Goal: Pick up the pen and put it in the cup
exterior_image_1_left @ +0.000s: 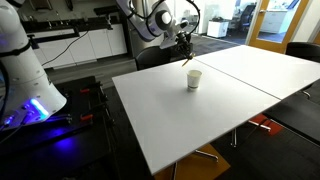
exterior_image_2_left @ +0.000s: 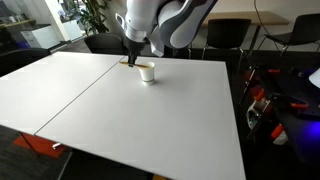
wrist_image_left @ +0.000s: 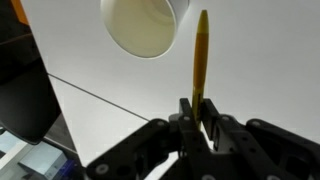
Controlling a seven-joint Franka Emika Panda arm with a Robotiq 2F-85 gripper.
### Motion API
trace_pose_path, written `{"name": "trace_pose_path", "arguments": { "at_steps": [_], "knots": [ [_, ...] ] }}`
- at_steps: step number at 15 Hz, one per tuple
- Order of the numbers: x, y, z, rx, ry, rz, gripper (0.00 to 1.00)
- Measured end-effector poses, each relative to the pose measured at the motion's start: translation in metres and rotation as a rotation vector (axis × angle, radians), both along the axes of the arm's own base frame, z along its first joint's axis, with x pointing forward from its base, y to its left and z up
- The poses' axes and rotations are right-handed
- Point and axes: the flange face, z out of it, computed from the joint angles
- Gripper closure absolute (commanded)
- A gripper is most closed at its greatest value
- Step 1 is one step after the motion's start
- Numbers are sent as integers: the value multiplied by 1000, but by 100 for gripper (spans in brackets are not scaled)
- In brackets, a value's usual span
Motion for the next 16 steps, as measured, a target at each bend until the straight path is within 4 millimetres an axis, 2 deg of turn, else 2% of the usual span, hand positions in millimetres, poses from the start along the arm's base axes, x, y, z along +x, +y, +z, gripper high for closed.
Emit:
{"name": "trace_pose_path", "arguments": {
  "at_steps": [5, 16],
  "knots": [
    [-4, 2, 11, -79, -78, -94, 96],
    [-13, -6, 0, -174, -222, -300, 96]
  ]
}}
